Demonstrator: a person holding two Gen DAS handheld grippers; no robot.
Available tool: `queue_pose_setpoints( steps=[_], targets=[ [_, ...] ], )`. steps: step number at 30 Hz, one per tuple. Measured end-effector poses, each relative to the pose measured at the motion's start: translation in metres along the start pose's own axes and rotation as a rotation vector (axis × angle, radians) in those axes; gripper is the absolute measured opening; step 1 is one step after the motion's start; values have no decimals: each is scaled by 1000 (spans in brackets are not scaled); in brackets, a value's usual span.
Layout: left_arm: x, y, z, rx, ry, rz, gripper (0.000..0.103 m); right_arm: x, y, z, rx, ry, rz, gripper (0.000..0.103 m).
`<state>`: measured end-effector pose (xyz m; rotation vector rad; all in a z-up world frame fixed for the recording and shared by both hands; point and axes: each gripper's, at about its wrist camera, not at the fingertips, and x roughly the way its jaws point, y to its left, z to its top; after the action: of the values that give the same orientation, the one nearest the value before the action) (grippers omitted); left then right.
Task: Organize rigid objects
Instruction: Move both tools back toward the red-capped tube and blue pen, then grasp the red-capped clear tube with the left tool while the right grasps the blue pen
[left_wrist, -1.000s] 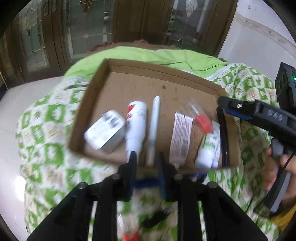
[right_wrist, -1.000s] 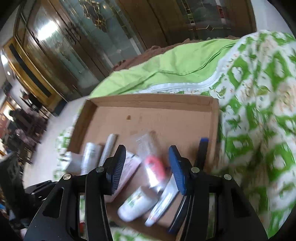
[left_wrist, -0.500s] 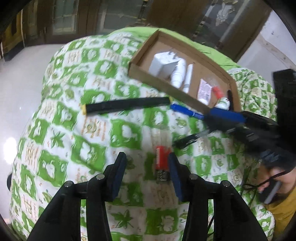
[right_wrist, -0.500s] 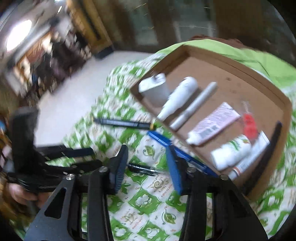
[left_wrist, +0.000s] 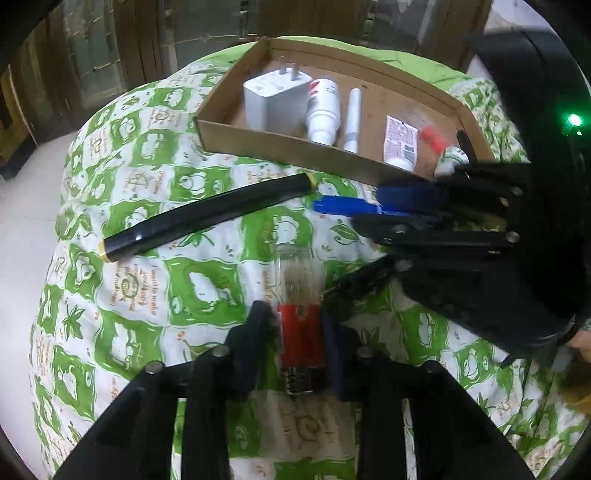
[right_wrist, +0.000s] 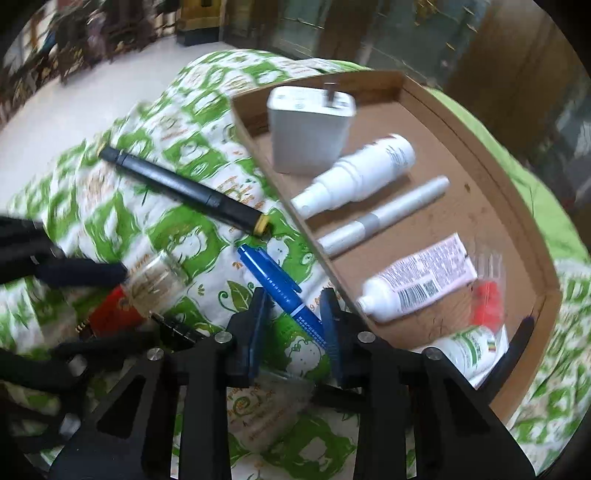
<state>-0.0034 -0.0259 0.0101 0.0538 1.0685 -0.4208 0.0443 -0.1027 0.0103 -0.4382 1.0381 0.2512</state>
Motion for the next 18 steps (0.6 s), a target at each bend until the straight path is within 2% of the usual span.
queue_pose_setpoints(
  steps=[1,3,7,9,12,13,18],
  targets=[
    [-1,3,0,-16,7,-5,20,-2,-5,-2,37,7,18,27],
    [-4,11,-2,-72,27,-35,20,-5,-16,-6,133,27,76,25],
    [-15,19,-14,-134,60,-66,20,-12,-39,-23,351,86,304,19],
    [-19,20,-23,-144,83,-76,20,-14,-39,-38,420,130,409,16],
    [-26,18,-31,-150,99,-85,20,-20,-22,-59,461,197,516,16],
    [-26,17,-33,-150,101,-77,20,-26,-13,-66,458,203,528,16],
    [-14,7,-30,-115,113,-10,21,-38,13,-80,387,199,437,16]
  ],
)
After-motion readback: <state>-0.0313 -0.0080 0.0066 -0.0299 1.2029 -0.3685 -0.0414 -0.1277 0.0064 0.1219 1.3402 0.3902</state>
